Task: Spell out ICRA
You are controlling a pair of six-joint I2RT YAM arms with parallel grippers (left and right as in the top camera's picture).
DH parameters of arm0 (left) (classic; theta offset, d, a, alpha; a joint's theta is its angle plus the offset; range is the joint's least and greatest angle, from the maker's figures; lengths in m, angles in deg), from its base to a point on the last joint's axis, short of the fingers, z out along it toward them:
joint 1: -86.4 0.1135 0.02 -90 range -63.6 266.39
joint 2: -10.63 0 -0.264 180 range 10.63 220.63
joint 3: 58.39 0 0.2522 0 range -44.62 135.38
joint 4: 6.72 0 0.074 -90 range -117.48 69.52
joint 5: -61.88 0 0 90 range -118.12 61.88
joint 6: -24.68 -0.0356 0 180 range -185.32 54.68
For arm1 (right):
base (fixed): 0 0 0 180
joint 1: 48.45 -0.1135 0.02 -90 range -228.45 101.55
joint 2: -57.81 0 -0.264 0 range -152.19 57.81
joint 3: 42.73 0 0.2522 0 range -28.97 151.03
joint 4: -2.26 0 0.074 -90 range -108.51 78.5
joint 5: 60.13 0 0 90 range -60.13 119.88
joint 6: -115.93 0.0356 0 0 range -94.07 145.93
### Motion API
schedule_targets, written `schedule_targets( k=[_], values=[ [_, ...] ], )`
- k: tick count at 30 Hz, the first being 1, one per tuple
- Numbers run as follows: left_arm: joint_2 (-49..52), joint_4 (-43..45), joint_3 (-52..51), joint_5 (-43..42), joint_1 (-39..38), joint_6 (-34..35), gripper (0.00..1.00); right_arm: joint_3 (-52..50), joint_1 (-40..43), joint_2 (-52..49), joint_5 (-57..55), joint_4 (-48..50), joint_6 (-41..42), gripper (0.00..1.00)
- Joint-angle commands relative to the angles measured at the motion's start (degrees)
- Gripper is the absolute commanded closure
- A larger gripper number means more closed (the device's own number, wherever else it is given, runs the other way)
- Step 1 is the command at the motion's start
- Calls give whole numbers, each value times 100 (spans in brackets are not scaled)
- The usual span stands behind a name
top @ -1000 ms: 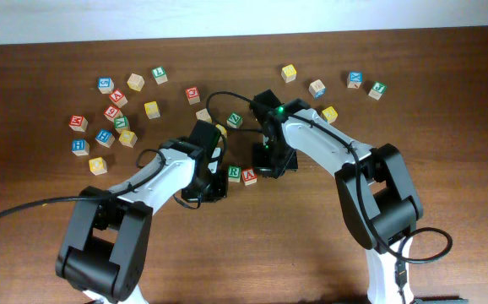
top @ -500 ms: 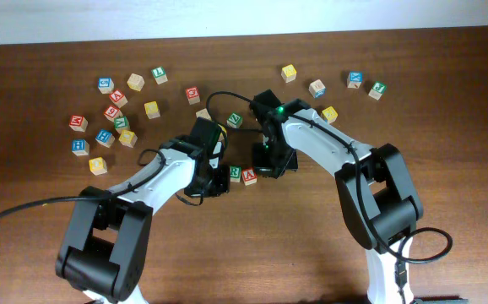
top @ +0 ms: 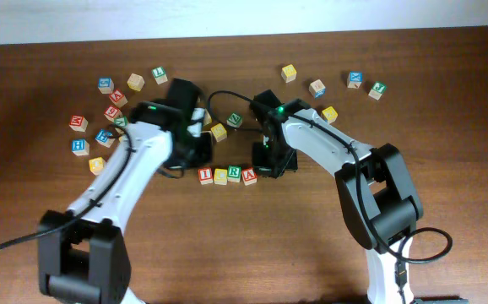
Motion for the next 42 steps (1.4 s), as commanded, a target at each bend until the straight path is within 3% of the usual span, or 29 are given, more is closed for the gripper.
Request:
schedule_targets(
  k=[1,6,11,14,35,39,42],
  values=[
    [76,85,-525,175,398,-87,100,-63,-33,-52,17,11,225,95],
    [728,929,-962,184,442,61,100,-63,-26,-52,11,-31,291,95],
    [1154,1113,-962,98,442,177,100,-63,-42,-74,15,-87,352,96],
    [1213,1290,-962,-332,439,-155,100,-63,-44,-74,31,-61,619,95],
    [1213,1410,-960,-391,144,-328,100,-61,-175,-74,229,223,791,95],
    [1213,1405,-960,-348,162,-328,100,33,109,-72,15,-118,487,96],
    [1213,1325,-960,-350,345,-323,100,931,511,-72,-494,-1145,-9,96]
  ],
)
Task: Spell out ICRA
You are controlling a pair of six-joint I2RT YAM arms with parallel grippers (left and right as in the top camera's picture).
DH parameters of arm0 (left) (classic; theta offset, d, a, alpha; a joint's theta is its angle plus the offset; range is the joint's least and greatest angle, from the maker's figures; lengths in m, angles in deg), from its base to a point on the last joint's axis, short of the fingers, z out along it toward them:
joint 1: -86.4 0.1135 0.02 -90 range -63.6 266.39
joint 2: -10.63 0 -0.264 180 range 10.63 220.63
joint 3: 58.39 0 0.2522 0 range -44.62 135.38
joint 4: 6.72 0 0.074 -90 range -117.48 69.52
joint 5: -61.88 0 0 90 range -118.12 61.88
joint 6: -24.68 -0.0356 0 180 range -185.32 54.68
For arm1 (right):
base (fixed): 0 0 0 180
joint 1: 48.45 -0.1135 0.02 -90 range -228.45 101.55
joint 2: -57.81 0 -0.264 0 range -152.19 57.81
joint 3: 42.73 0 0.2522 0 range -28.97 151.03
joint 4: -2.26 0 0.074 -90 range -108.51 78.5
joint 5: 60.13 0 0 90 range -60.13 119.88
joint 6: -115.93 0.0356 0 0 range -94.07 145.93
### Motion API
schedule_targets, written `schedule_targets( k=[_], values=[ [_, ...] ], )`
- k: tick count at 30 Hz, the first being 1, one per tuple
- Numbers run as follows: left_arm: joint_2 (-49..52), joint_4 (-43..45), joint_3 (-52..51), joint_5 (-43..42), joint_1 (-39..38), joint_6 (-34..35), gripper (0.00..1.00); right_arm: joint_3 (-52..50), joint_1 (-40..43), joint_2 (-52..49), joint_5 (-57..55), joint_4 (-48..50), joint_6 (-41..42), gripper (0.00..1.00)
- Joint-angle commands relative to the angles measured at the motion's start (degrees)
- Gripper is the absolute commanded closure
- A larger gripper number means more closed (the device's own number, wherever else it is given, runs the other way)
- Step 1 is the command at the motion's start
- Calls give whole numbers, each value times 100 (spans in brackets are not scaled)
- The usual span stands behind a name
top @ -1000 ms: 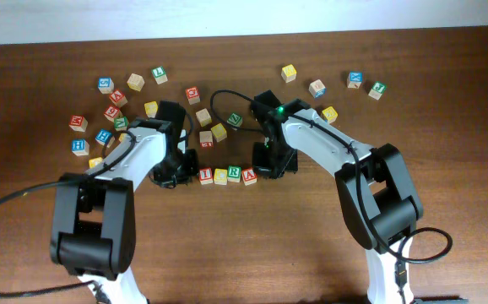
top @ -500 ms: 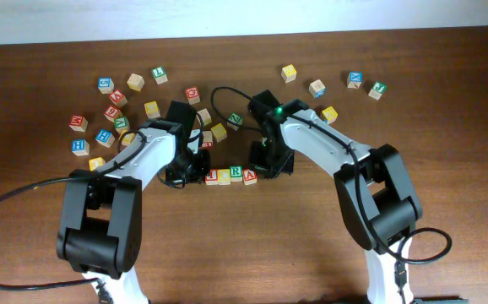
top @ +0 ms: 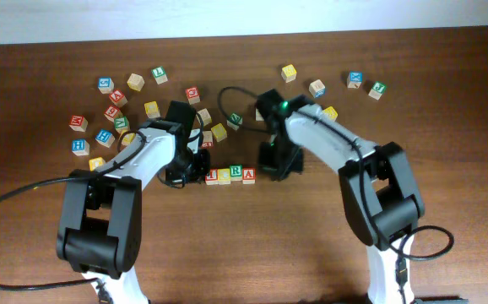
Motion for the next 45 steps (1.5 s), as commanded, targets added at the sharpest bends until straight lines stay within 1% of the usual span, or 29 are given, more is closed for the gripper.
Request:
schedule_targets(
  k=[1,4,6,8,10,13,15,19,24,27,40,45],
  values=[
    [138,-55,-24,2,264,-92,100,1080,289,-15,-422,-542,-623,96],
    [136,-83,-24,-2,590,-90,100,1526,192,-15,-361,-413,-728,96],
    [136,-190,-24,-9,920,-87,100,1521,-13,-24,-251,42,-723,95],
    [136,-304,-24,-26,1211,116,100,1504,-278,-28,-267,525,-723,96],
    [136,-422,-24,-44,1530,157,100,1486,-664,-31,-623,1095,-719,95],
    [136,-442,-24,-42,1631,155,100,1478,-909,-63,-1187,1156,-415,96],
    [136,-431,-24,-42,1631,155,100,1436,-1008,-164,-1180,1274,-398,96],
    [136,-422,-24,-42,1626,155,100,1432,-1200,-570,-1176,1305,-396,96],
    [136,-417,-24,-42,1626,153,100,1423,-1327,-632,-1182,1307,-396,96],
    [136,-420,-24,-44,1626,153,100,1423,-1338,-804,-1178,1198,-240,96],
    [136,-417,-24,-46,1626,153,100,1384,-1333,-866,-1158,870,-72,96],
    [136,-415,-24,-46,1626,153,100,1384,-1338,-866,-925,848,-72,96]
  ],
)
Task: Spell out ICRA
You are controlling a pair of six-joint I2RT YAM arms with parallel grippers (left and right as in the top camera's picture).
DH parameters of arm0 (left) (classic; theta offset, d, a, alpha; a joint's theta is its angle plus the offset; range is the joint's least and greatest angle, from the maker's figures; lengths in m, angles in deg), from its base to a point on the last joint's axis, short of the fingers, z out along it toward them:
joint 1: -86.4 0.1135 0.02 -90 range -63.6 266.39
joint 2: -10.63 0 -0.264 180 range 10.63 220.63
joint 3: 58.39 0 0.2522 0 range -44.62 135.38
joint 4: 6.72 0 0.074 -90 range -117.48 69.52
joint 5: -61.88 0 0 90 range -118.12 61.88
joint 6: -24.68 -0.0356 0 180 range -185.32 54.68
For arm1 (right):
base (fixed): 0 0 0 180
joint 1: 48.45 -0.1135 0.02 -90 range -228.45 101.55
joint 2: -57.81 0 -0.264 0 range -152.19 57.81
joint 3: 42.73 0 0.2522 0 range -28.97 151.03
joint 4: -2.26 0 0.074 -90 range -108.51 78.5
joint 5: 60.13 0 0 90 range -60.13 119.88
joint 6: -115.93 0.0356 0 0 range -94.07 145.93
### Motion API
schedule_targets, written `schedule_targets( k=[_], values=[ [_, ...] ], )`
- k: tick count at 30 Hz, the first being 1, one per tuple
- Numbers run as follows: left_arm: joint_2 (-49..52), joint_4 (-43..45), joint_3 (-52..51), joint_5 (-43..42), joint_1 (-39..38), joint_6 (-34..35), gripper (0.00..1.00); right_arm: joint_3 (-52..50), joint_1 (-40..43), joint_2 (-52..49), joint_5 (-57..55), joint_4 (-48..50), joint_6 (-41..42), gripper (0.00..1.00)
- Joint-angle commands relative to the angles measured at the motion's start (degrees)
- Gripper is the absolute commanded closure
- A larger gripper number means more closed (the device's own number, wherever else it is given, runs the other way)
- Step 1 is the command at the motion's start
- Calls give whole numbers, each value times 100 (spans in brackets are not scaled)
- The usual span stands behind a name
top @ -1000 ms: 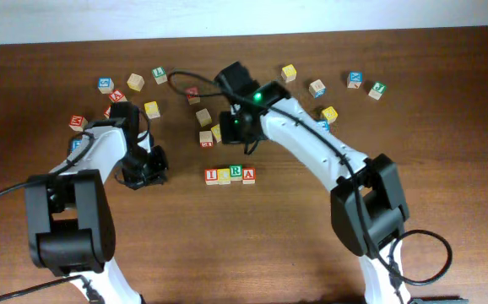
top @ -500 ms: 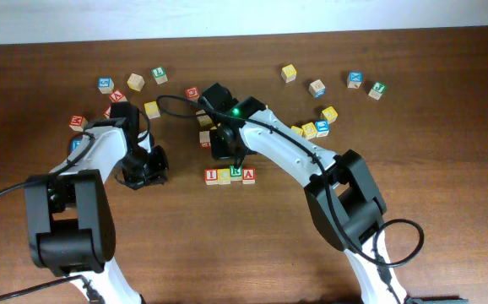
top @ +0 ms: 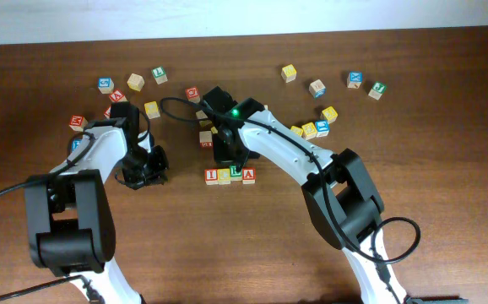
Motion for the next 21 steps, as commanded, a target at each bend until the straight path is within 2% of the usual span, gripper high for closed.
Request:
schedule_targets(
  k=[1,21],
  values=[
    [125,22,-24,39,13,61,100,-52,-37,-96,107,-68,52,96],
    [125,22,-24,39,13,61,100,-66,-70,-96,310,-260,50,95]
  ],
)
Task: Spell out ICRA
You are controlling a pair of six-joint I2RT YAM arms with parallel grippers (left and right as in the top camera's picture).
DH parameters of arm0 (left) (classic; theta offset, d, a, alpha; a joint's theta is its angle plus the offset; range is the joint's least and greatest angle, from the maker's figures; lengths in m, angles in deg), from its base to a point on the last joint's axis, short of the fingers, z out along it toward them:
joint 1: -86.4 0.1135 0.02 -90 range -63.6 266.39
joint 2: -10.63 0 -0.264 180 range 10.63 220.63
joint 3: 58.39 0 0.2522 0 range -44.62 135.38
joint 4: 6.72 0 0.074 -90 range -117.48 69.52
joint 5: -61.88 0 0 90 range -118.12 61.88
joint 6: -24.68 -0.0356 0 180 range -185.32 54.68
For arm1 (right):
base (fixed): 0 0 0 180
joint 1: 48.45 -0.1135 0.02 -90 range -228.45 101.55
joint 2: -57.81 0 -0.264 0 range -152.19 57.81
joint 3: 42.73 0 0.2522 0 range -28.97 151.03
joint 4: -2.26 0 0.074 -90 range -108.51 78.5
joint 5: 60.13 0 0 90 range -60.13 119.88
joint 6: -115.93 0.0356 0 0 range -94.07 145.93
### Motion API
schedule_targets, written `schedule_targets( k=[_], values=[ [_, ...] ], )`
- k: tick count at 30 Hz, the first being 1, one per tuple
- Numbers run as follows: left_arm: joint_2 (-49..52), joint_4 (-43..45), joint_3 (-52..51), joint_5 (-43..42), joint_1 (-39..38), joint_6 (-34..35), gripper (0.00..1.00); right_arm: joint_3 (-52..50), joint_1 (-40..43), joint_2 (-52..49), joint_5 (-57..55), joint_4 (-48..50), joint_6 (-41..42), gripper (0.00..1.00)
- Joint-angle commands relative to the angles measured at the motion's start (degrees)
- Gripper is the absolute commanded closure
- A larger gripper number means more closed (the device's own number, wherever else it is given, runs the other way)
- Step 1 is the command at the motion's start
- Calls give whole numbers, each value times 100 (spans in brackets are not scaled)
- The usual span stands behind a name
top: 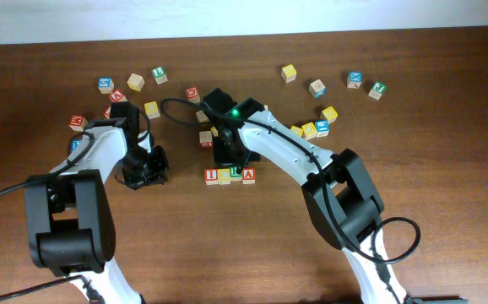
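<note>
A short row of letter blocks lies mid-table: a red I block (211,176), a yellow block (224,177), a green block (237,173) and a red A block (249,176). My right gripper (230,157) hangs right behind the row, over its middle blocks and partly covering them. Whether its fingers are closed on anything cannot be made out from above. My left gripper (146,170) rests well left of the row with no block seen in it, and its opening is unclear.
Loose letter blocks are scattered at the back left (134,82), behind the row (205,137), under the right arm (310,129) and at the back right (355,79). The table's far edge (244,38) meets a white wall.
At first my left gripper stood behind the row's left end and my right gripper just right of the A block. Then the left gripper was against the I block, and the row had closed up rightward. Later the left gripper was far left and the right gripper over the row.
</note>
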Motion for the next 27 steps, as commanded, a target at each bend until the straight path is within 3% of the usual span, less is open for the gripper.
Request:
schedule_targets(
  k=[1,14,19,24,26,27],
  values=[
    [125,22,-24,39,13,61,100,-66,-59,-96,155,-52,50,96],
    [122,37,-24,37,11,61,100,-46,-31,-94,149,-42,48,96],
    [125,44,-24,39,11,59,100,345,369,-92,136,-76,2,95],
    [125,177,-28,42,-199,57,100,922,1338,-92,133,-1246,-494,94],
    [125,264,-37,42,-431,59,100,811,1558,-94,138,-1853,-741,83],
    [125,299,-39,42,-573,59,100,708,1582,-94,144,-2076,-752,83]
  ],
)
